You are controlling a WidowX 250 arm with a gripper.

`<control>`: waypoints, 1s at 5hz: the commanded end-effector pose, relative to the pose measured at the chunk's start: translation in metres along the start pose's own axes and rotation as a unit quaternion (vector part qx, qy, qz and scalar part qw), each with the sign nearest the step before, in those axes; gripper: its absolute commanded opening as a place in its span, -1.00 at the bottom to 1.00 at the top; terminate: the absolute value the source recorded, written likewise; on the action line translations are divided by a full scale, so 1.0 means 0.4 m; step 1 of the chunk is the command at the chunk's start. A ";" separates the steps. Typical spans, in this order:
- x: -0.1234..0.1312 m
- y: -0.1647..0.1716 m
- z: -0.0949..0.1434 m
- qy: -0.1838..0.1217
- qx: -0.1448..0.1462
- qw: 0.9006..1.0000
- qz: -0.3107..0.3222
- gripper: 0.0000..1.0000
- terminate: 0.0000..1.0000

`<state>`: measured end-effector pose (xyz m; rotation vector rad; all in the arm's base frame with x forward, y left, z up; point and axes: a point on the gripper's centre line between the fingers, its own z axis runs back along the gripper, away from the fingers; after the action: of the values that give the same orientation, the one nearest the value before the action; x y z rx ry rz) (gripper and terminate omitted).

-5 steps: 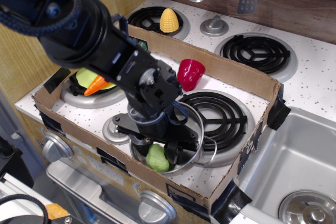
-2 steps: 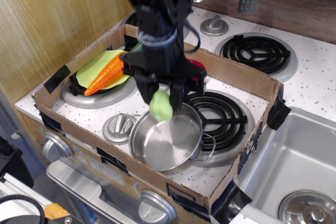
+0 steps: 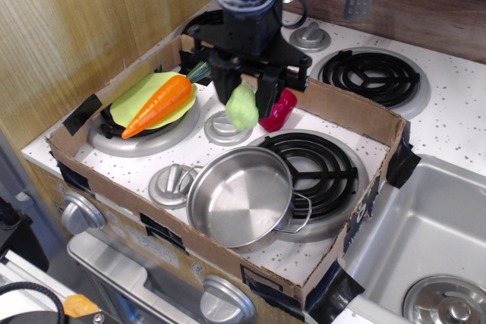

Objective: Take broccoli out of pan

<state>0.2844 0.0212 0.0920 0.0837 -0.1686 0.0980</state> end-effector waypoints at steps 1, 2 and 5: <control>0.086 0.097 -0.028 -0.080 0.005 0.996 -0.042 -1.00 -1.00; 0.098 0.119 -0.052 -0.096 0.012 0.994 -0.051 -1.00 -1.00; 0.042 0.151 -0.115 -0.127 0.013 0.992 -0.025 -1.00 -1.00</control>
<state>0.2948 0.0868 0.0414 0.1100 -0.3867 0.0384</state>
